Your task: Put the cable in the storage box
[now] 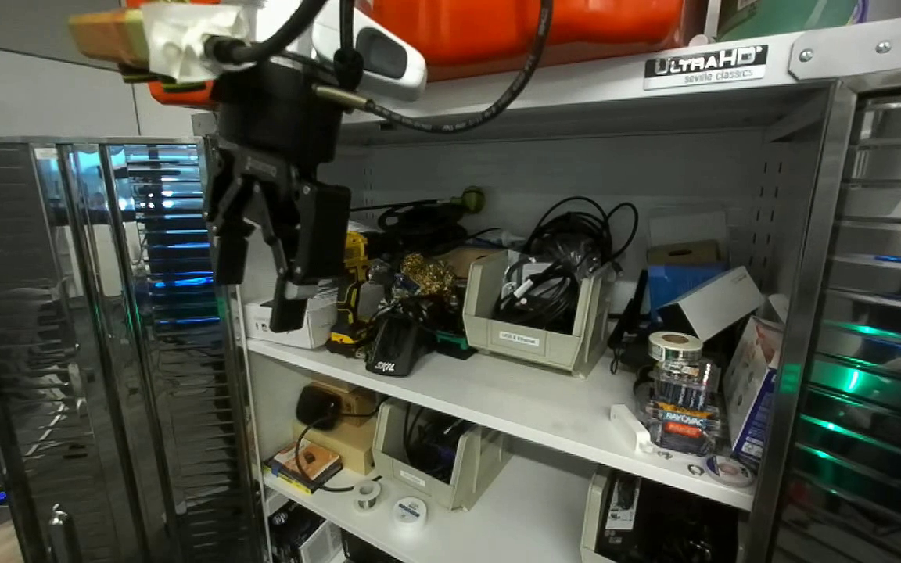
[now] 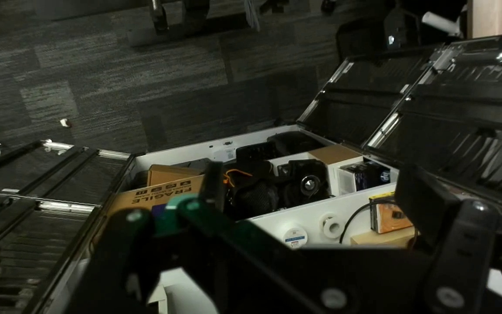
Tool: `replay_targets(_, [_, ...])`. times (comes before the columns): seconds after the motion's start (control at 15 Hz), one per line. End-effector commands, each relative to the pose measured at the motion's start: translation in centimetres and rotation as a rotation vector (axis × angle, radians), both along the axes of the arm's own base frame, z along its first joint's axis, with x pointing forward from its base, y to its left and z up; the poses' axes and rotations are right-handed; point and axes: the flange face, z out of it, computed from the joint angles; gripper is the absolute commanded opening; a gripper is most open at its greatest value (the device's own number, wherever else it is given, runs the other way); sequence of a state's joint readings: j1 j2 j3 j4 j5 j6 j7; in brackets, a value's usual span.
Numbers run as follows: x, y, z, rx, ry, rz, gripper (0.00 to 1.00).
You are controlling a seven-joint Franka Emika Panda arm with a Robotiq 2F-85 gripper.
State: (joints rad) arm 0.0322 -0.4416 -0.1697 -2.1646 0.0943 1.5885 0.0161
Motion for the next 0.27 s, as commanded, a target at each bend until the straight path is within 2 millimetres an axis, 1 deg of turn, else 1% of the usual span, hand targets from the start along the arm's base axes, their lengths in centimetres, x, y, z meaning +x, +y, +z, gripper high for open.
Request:
replay_targets(0.0, [-0.02, 0.00, 0.01, 0.002, 0.003, 0.006, 1.00])
replay_targets(0.2, [-0.07, 0.01, -0.02, 0.004, 0.006, 0.013, 1.00])
